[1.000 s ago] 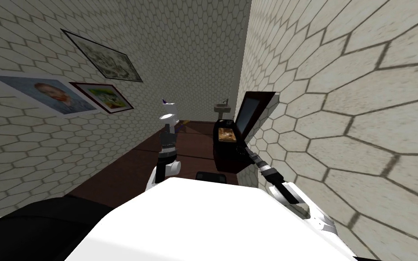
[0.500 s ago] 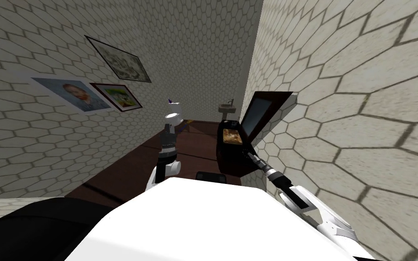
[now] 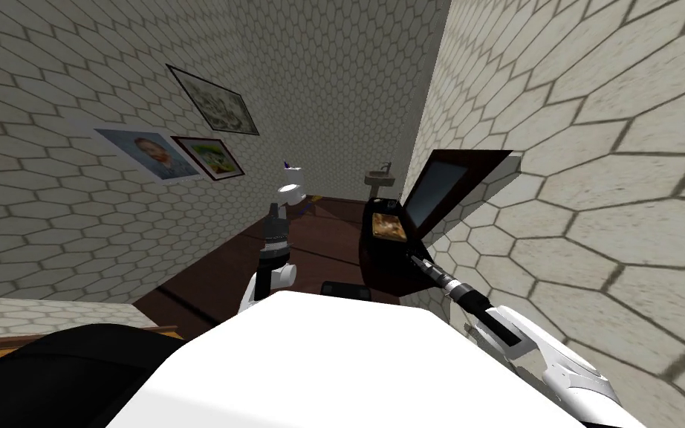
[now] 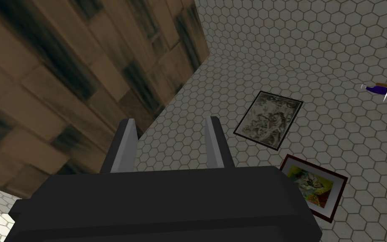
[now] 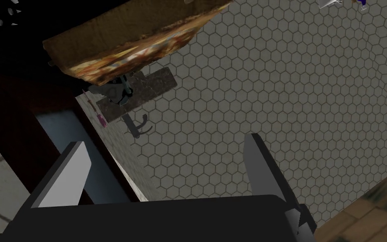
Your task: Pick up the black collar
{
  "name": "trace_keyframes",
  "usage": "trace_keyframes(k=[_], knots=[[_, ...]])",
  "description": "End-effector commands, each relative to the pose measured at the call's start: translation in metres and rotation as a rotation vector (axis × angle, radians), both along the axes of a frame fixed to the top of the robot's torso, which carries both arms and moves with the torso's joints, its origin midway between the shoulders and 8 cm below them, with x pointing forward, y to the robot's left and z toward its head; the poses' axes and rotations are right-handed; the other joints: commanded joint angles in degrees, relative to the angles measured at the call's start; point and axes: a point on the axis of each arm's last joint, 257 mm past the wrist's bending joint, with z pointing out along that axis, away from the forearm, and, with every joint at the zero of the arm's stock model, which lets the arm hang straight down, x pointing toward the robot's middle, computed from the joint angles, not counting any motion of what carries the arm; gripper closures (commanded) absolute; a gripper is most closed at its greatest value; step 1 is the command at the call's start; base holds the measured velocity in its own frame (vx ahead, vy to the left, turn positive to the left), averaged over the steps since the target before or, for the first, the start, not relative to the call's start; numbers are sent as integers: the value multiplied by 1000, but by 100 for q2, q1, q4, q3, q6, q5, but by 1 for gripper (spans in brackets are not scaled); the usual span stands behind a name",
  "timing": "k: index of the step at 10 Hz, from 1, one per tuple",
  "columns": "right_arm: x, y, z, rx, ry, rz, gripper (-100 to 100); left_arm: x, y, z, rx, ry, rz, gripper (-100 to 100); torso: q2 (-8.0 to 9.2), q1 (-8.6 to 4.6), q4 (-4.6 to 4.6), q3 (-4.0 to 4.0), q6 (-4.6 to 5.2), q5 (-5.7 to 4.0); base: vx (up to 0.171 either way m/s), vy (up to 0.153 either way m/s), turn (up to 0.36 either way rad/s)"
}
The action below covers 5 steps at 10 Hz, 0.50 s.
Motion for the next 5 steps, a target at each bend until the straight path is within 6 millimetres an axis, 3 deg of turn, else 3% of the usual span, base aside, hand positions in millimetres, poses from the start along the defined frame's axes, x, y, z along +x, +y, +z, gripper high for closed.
trace_keyframes(k=[1, 5], knots=[[-9, -16, -11, -39, 34, -7, -100, 0, 0, 0, 0, 0, 0, 0, 0, 0, 0, 0, 0, 0, 33, 42, 106], [-33, -65, -36, -179, 138, 7, -100, 0, 0, 0, 0, 0, 0, 0, -8, 7, -2, -5, 1, 2, 44, 64, 145]])
